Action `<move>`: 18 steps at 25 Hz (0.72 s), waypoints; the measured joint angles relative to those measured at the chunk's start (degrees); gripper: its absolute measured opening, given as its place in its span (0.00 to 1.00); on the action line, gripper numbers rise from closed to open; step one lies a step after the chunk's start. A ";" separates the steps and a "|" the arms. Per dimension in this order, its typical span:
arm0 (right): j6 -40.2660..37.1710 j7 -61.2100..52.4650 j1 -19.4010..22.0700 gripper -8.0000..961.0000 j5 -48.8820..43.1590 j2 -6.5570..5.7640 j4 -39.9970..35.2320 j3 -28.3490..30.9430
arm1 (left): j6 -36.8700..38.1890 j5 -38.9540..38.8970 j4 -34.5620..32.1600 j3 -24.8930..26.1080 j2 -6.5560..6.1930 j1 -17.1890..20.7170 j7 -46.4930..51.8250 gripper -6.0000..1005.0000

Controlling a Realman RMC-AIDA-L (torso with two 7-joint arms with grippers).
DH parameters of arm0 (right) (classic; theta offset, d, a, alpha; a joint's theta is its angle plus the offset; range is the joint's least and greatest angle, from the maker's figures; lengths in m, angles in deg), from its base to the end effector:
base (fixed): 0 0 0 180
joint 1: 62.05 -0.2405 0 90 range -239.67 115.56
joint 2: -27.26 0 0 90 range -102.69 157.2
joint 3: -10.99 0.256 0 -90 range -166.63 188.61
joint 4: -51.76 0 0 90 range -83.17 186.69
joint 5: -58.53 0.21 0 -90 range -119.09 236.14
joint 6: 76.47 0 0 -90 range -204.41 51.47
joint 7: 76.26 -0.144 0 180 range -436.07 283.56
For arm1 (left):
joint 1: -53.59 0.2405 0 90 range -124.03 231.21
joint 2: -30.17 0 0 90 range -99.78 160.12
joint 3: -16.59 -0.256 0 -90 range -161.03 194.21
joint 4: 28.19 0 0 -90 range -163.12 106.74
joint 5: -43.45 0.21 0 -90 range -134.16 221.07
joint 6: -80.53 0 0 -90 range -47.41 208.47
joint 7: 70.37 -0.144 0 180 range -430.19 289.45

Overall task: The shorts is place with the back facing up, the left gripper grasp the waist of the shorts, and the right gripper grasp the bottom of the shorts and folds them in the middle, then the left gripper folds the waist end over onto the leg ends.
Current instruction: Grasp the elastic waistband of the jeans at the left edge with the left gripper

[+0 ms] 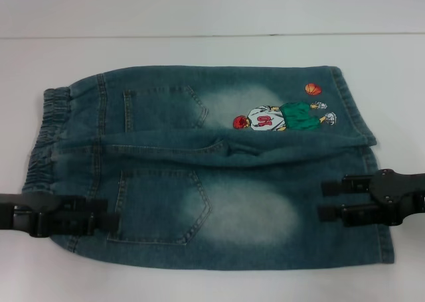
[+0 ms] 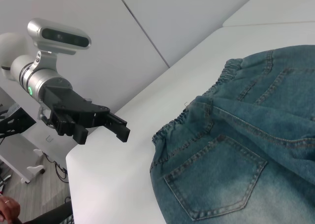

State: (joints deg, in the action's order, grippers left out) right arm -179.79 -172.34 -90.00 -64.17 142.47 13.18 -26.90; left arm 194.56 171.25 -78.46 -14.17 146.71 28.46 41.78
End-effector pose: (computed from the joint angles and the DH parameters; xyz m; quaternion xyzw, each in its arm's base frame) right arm 0.2824 0.2907 0.0234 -0.9151 0.3458 0.2074 0.0008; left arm -0.2850 0.2690 0.0575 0.8730 0.4460 0.1961 0.0223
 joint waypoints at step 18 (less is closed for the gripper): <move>-0.05 -0.06 -0.50 0.83 0.01 0.00 0.00 0.01 | -2.41 4.69 -2.13 0.64 -1.18 -1.01 9.75 0.81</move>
State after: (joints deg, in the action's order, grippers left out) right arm -179.83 -172.40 -90.51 -64.16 142.47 13.17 -26.89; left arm 192.14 175.93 -80.58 -13.53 145.53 27.46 51.53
